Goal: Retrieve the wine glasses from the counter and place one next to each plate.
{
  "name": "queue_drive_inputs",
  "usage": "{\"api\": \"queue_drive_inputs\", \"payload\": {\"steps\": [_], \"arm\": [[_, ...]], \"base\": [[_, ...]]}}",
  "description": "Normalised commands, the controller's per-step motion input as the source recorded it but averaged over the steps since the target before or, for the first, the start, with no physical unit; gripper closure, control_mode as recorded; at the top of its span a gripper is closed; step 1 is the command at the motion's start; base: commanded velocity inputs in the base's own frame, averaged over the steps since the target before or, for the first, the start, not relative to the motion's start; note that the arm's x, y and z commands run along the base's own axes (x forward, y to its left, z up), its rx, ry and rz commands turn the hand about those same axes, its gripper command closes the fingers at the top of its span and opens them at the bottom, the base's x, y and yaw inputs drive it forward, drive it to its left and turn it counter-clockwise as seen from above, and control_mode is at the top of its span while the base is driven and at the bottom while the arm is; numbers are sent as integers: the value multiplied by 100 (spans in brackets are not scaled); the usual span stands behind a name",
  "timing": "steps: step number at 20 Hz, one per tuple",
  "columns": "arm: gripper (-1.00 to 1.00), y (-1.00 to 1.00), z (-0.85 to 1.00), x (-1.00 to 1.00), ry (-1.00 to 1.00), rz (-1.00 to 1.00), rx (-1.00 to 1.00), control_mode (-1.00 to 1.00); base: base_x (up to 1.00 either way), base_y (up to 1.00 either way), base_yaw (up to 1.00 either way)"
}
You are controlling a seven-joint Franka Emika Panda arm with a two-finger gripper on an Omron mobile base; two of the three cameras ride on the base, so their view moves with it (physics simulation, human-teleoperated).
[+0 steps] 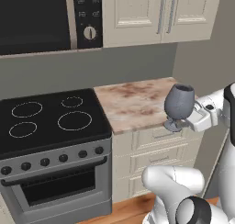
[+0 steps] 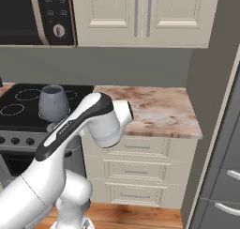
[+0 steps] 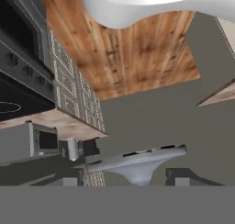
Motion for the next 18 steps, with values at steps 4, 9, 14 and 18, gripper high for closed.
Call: {"api": "queue_drive_inputs", "payload": {"steps": [4,9,14,18], "arm": [[100,0,0,0,0,0,0,100],[100,0,0,0,0,0,0,100],[100,0,0,0,0,0,0,100],[100,0,0,0,0,0,0,100]], "base": [[-88,81,12],[-5,88,51],[0,55,70],[0,57,68]]}}
